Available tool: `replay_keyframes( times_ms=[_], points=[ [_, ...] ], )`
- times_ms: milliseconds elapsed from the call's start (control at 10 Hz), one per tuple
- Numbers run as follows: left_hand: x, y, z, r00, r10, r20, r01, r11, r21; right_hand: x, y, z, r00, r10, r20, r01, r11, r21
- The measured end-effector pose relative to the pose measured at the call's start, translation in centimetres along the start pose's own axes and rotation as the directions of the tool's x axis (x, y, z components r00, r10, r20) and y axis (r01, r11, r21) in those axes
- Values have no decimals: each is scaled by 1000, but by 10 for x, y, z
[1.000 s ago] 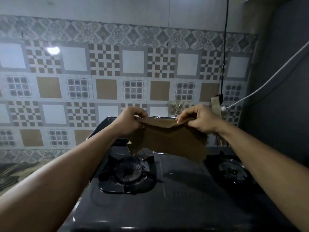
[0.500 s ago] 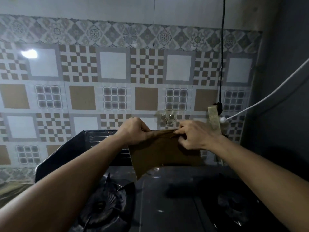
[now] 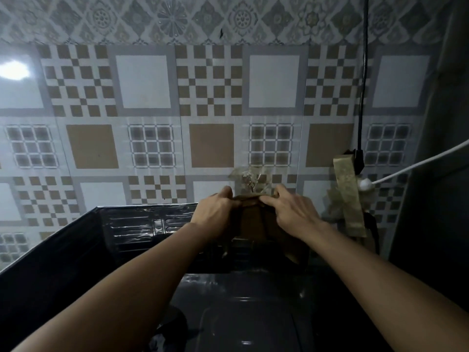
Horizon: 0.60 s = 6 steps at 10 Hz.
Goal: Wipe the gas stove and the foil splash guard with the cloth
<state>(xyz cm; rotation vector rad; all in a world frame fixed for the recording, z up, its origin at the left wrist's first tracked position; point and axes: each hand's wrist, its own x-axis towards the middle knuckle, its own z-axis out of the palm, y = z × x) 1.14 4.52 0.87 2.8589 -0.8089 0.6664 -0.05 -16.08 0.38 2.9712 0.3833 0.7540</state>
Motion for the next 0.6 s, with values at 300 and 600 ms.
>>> replay_keyframes(
  times_ms=[300, 600],
  points=[
    [39, 14, 30, 982, -173, 70, 169, 984, 60, 26, 0, 34, 988, 154, 20, -155, 978, 137],
    [20, 11, 38, 923, -188, 335, 214, 976, -44, 0, -3, 43, 978, 127, 164, -180, 914, 363]
  ],
)
